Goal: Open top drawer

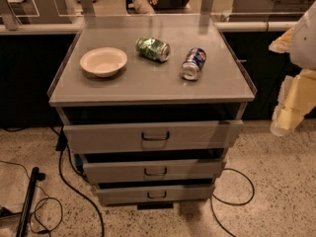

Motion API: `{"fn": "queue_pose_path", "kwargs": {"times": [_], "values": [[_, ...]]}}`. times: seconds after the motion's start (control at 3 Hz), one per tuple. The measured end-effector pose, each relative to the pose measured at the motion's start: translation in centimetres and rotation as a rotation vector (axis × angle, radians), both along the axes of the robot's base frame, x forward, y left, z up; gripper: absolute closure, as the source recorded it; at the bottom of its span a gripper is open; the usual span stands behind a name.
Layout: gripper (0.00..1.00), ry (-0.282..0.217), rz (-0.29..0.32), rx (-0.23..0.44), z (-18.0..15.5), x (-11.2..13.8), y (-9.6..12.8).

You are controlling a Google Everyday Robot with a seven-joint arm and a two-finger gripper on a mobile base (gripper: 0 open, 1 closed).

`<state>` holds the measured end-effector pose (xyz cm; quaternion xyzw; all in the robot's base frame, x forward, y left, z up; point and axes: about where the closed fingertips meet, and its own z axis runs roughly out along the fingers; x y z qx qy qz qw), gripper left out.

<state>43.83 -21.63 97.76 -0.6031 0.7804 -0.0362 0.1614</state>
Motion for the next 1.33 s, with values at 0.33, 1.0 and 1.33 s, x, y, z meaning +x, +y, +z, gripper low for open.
{"fn": "queue_pose_path", "kwargs": {"times": [0.33, 1.0, 1.33], "values": [[0.00, 0.000, 0.000, 0.000, 0.0, 0.0, 0.0], [0.00, -0.002, 0.052, 0.148, -3.1, -0.3, 1.0], [0.00, -0.069, 0.056, 0.311, -5.4, -0.6, 1.6]]}}
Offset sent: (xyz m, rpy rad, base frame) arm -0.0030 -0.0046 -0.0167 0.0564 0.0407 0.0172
